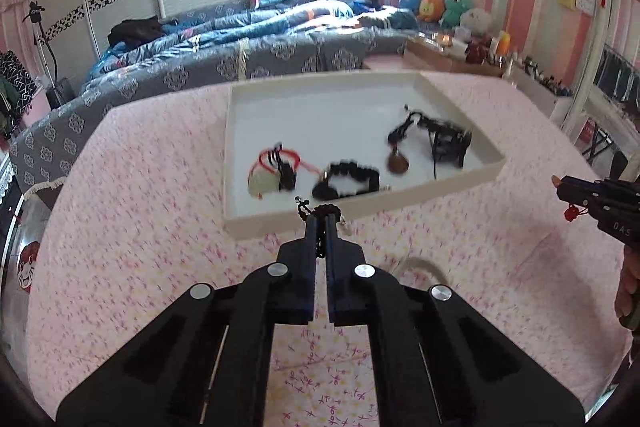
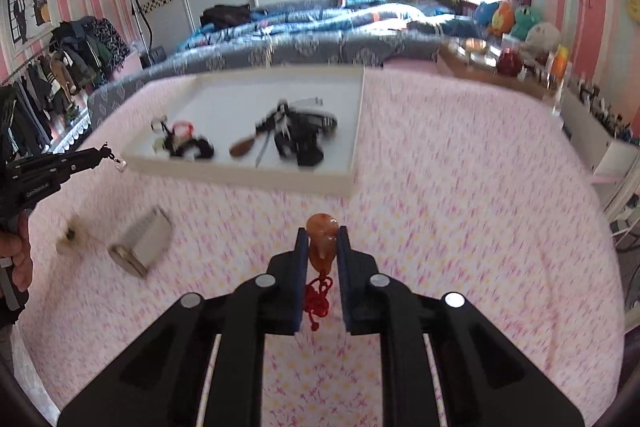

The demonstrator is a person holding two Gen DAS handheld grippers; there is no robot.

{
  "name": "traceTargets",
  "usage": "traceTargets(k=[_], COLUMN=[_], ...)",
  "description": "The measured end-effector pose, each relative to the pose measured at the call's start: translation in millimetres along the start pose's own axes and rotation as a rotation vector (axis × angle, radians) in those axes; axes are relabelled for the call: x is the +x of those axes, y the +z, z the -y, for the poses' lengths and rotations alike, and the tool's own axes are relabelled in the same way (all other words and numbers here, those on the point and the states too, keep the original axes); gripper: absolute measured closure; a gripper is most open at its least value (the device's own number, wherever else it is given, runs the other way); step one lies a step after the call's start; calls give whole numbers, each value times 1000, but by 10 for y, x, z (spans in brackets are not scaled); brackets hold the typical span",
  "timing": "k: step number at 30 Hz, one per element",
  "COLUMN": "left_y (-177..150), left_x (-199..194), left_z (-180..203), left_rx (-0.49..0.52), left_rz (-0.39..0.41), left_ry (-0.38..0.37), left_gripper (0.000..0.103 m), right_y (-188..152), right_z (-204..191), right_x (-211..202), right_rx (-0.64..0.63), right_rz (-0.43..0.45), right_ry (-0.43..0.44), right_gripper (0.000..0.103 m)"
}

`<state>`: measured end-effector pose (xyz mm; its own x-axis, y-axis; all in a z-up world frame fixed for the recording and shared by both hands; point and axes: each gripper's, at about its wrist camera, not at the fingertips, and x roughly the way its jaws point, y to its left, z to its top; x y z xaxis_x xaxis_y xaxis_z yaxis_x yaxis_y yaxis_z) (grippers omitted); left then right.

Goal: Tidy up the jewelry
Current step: 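Carry the keychain and red tassel charm into the white tray and release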

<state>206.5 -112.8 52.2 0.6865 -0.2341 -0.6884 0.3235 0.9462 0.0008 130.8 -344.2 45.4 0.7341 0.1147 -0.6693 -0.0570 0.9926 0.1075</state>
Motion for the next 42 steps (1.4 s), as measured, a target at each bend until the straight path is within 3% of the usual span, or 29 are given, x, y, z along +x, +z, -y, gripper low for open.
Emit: traceTargets(k=[5,14,21,30,37,38,39,40,41,42], left_y=[233,529,612,618,525,512,512,516,534,564], left_x=[-102,207,496,1007,1350,1368,1382,1368,1276,1142], left_z=[-76,-120,-166,-206,-255,-264,-277,-290,-317,-344], left_rx=[-9,-5,-20,-34,-40,-46,-53,-63,-86,-101], left_rz=[37,20,7,-67,-127,-133,-140,-142,-121,-82], left_ry=[12,53,84,130,148,144,143,130,111,116], left_gripper=[102,101,101,101,100,89,77,49,33,31], right_y=[301,764,931,952,900,900,916,935,954,976], right_z=[-84,-315,-421,-490,-516,-514,-516,-512,-507,-508], right_x=[-34,187,509,1215,1457,1463,1460,1443,1386,1274], right_rx=[-20,-57,-89,-90,-135,-139,-138,-136,-130,-128], right_rz=[49,91,62,-51,-68,-63,-66,-65,-48,-20], right_ry=[12,24,16,3,-107,-111,-124,-125,-113,-99], right_gripper=[89,89,89,89,86,83,65,46,43,42])
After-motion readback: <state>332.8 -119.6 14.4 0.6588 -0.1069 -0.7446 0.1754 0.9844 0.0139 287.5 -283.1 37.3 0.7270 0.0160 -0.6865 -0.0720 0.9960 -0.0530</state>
